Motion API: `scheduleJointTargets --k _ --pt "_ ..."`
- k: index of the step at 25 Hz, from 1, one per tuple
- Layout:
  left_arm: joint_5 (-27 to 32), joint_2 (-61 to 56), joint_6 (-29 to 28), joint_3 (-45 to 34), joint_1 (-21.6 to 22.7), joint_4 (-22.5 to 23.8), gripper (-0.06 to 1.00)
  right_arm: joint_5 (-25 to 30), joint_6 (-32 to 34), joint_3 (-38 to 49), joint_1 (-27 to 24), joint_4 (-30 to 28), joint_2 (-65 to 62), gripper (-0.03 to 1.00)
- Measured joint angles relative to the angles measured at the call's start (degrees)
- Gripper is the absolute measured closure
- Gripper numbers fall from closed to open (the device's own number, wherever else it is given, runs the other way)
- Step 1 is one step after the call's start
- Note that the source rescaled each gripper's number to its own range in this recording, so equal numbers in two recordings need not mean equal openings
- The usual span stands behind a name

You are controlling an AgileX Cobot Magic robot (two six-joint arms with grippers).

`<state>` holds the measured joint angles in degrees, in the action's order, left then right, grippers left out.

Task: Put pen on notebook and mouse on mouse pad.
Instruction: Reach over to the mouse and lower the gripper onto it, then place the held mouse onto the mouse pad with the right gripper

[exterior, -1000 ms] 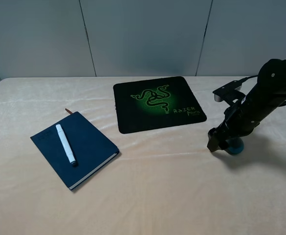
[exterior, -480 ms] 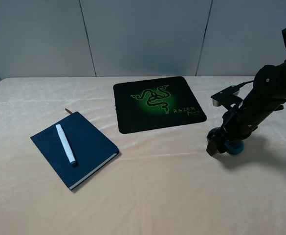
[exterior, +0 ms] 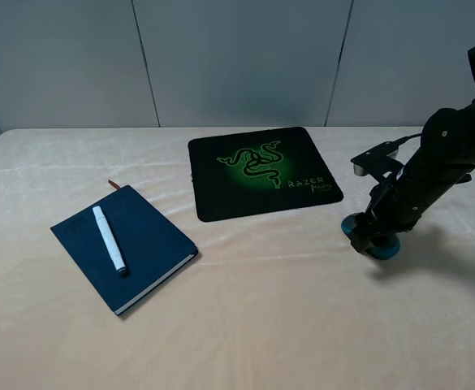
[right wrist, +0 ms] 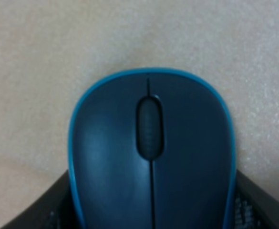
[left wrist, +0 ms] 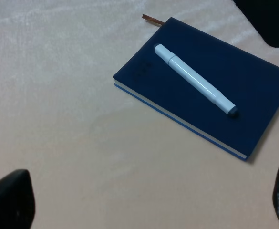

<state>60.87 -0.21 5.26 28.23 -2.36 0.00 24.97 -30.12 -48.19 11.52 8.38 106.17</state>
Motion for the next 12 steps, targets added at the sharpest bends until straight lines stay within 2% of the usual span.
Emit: scheduleJointTargets --k 5,12 --pt "0.00 0.00 0.00 0.00 0.00 0.00 -0.06 0.64 0.44 -0.11 0.00 0.00 -0.15 0.97" --pt "0.00 0.00 0.00 0.00 0.00 0.00 -0.06 11.30 3.87 -4.26 0.00 0.00 -4.86 0.97"
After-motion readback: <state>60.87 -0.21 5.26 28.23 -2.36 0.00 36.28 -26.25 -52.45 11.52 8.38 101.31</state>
